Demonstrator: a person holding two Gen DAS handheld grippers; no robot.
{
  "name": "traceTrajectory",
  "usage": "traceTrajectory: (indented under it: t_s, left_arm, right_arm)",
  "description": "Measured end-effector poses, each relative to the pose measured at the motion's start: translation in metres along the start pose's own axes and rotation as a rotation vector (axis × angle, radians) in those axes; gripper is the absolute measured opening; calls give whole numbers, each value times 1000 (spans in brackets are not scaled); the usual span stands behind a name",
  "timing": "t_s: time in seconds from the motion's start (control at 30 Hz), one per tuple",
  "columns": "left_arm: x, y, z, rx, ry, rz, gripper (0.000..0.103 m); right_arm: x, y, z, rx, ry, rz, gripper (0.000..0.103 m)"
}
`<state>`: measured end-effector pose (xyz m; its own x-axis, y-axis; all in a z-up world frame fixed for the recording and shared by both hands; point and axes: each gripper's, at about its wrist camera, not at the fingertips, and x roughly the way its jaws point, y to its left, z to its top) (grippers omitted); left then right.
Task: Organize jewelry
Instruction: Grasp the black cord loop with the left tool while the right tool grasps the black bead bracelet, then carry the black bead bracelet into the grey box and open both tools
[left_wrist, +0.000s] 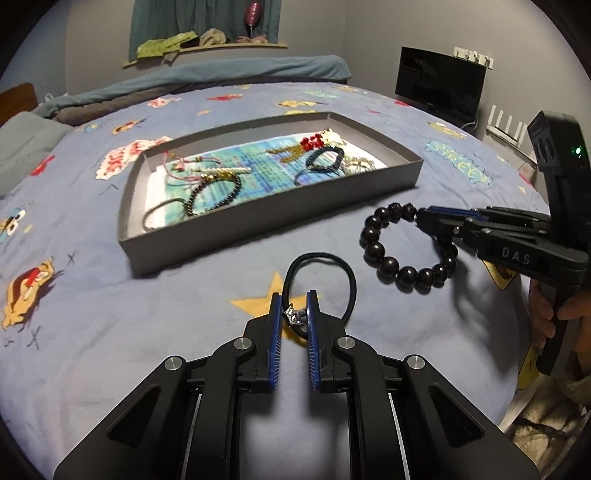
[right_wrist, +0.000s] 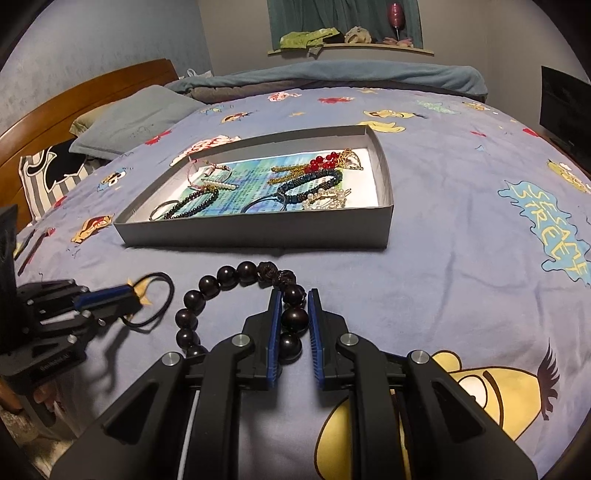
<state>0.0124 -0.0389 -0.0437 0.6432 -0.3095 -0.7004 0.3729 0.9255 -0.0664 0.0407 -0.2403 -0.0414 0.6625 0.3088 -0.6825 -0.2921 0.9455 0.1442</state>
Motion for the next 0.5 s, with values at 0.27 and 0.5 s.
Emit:
traceTrajectory:
  t_s: [0.27,0.5]
  left_arm:
    - [-20,9,16,16,-56,8,14]
    - [-34,22,43,2,-123,-4,14]
  right_arm:
    - [-27,17,17,-71,-95,27,14]
    - [-46,29,50,-118,-160,42,14]
